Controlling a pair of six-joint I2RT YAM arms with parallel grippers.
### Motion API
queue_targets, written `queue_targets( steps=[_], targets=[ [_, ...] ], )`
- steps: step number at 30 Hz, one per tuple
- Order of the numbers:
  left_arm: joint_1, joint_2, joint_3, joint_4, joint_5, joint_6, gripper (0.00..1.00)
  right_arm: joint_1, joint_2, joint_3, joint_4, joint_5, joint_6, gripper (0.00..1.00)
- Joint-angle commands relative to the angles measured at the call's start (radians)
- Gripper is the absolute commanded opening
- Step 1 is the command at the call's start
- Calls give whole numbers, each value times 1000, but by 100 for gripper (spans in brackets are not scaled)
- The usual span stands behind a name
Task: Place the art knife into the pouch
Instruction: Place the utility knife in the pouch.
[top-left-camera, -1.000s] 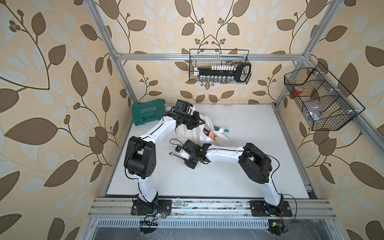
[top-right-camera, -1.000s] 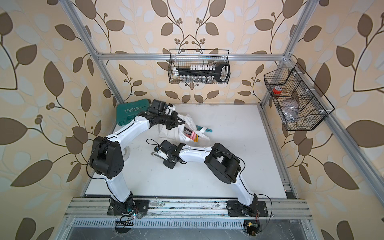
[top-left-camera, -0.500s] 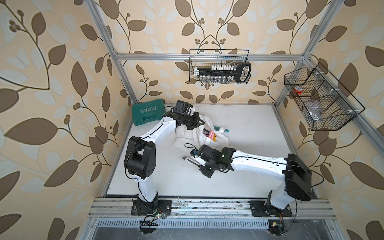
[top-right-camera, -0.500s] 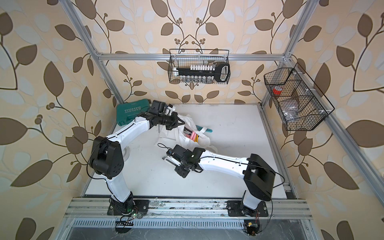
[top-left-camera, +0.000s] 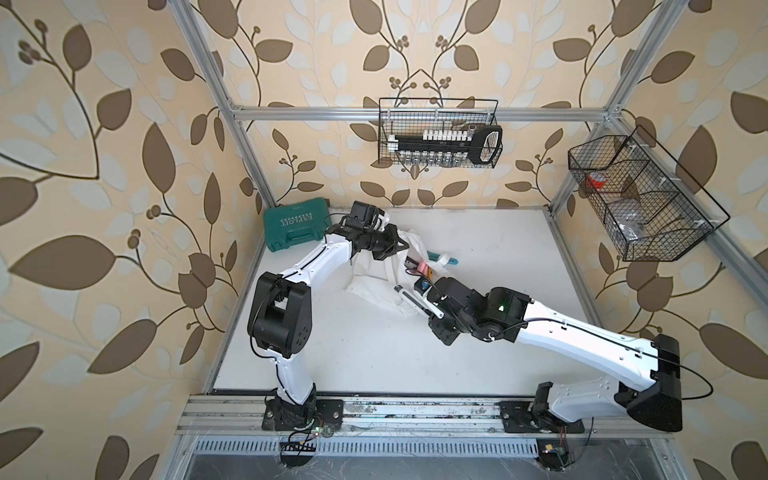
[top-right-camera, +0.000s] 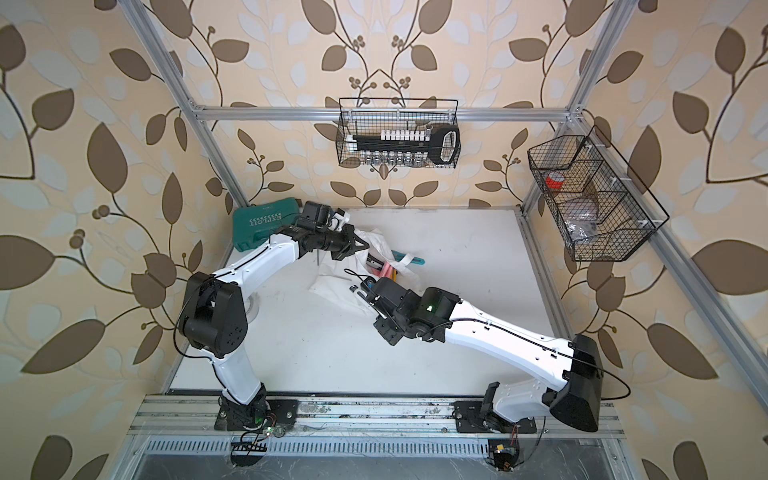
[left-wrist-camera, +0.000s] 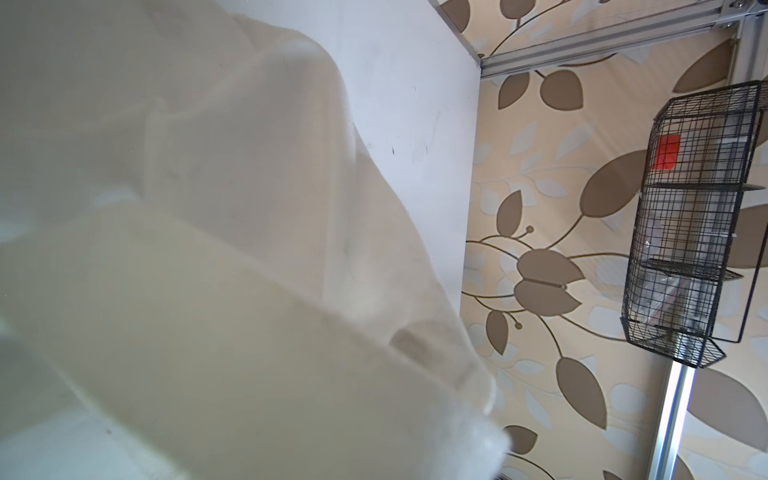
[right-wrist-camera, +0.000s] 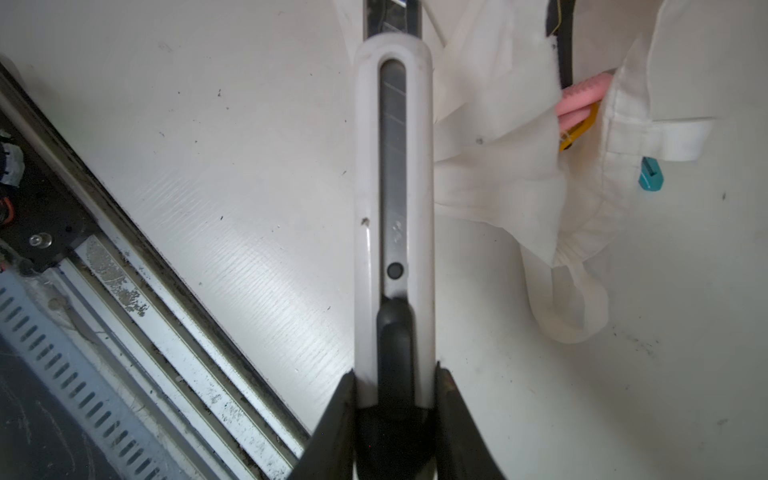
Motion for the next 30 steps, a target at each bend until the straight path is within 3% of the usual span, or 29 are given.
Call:
queue_targets(
  steps=[1,12,30],
  targets=[
    [10,-51,2,12,0,10,0,-35,-46,33,-63,54,27,27],
    [10,-48,-3,14,3,10,0,-156,-38,64,-66,56,-18,28],
    [10,-60,-2,7,8,16,0,-314,256,145,128,-148,-96,28]
  ],
)
